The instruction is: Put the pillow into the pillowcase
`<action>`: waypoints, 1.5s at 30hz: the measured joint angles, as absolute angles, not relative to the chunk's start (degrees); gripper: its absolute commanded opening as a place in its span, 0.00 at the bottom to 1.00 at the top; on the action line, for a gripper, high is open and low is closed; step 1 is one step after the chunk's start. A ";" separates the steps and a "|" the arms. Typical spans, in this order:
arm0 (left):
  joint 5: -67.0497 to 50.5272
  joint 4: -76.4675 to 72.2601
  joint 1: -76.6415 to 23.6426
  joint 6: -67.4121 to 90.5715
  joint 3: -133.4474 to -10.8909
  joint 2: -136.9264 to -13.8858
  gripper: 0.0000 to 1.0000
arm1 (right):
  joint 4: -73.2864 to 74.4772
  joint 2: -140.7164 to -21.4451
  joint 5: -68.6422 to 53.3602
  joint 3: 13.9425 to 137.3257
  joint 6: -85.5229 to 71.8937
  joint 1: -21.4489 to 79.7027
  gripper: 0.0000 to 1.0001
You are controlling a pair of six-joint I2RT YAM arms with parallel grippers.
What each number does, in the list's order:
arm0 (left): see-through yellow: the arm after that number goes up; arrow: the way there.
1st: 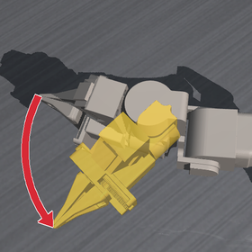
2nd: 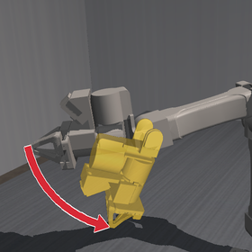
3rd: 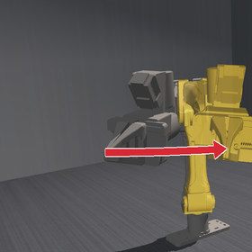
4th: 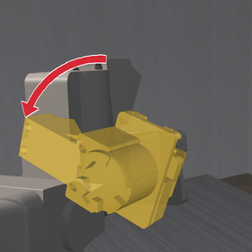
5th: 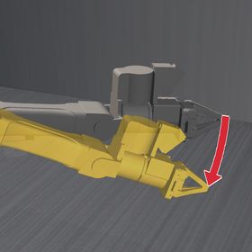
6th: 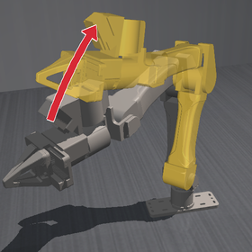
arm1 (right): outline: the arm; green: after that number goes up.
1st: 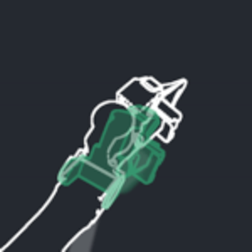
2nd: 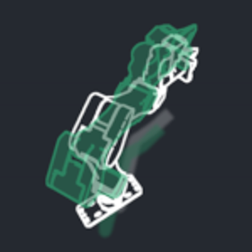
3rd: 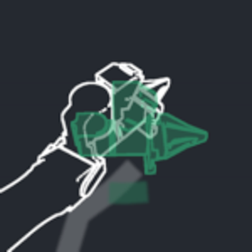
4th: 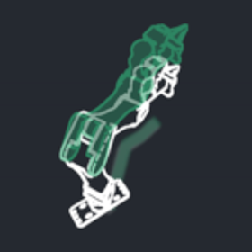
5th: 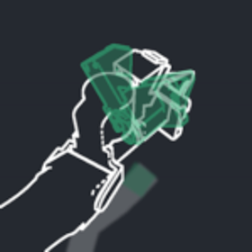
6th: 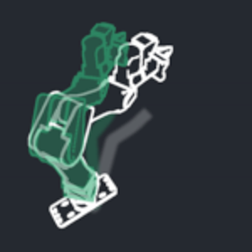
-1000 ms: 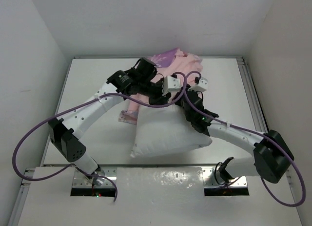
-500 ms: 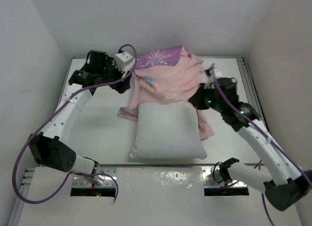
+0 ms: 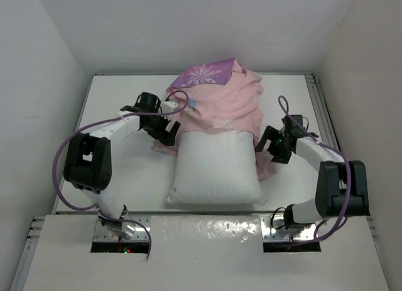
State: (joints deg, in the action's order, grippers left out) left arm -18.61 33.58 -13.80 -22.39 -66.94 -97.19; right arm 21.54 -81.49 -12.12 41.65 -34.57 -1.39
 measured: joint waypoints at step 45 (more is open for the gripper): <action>-39.59 43.51 2.28 -9.45 -126.10 -90.37 0.00 | 22.55 -73.63 -31.20 96.88 -55.29 -6.50 0.00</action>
State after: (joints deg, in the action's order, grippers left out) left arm -39.59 43.51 2.28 -9.45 -126.10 -90.37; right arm 22.55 -73.63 -31.20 96.88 -55.29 -6.50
